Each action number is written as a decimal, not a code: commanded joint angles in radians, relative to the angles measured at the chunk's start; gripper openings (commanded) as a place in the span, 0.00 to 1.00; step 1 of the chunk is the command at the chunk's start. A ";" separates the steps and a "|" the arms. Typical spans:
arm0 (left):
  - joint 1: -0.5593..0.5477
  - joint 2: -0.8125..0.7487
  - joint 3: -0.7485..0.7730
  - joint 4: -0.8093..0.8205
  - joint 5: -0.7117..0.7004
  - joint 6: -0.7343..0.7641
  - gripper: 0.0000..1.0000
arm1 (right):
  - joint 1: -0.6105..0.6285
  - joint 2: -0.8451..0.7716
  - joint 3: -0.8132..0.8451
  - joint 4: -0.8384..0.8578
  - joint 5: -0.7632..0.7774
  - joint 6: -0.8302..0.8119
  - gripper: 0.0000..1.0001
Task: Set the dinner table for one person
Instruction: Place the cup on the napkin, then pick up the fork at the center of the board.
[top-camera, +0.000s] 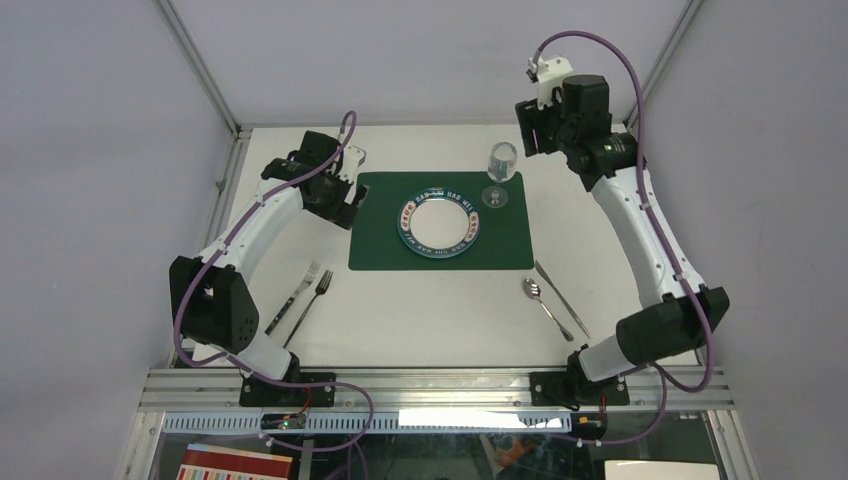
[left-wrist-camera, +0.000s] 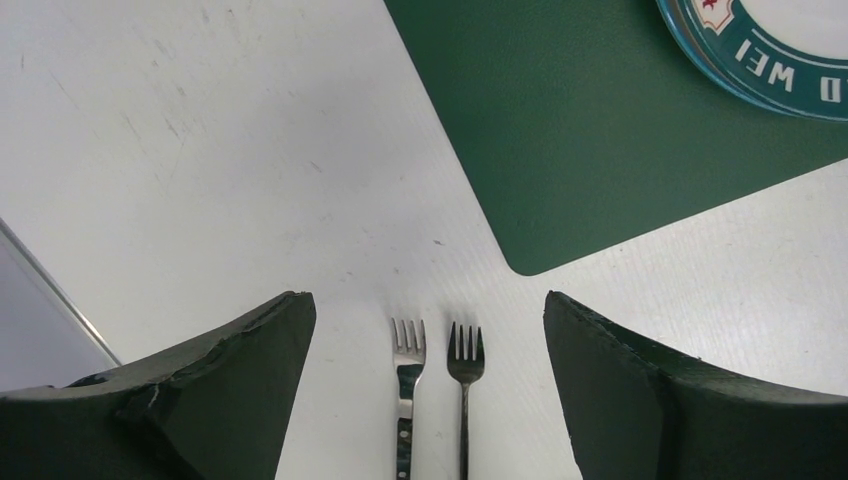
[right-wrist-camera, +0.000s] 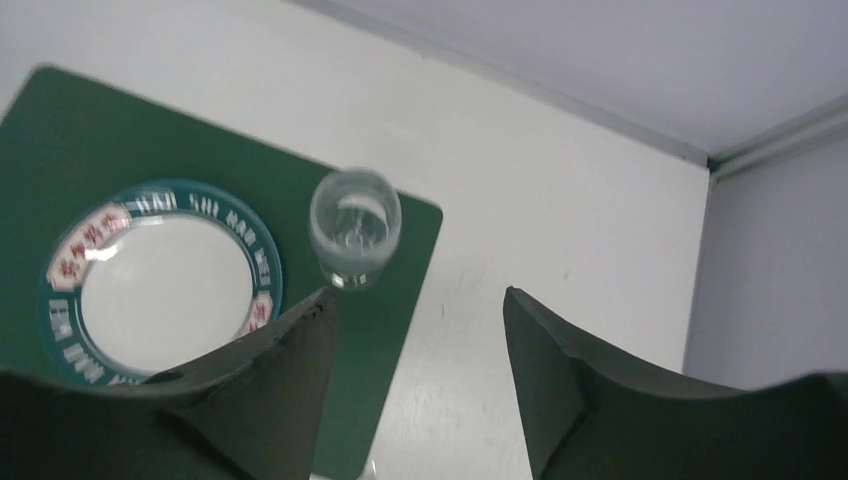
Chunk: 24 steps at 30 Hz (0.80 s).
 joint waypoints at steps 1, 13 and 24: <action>0.016 -0.051 0.026 -0.030 -0.071 0.094 0.91 | -0.037 -0.129 -0.114 -0.285 0.047 -0.107 0.62; 0.141 -0.226 -0.214 -0.099 -0.026 0.302 0.97 | -0.109 -0.442 -0.633 -0.558 -0.029 -0.246 0.62; 0.160 -0.289 -0.402 -0.040 0.015 0.366 0.98 | -0.135 -0.416 -0.748 -0.548 -0.140 -0.292 0.62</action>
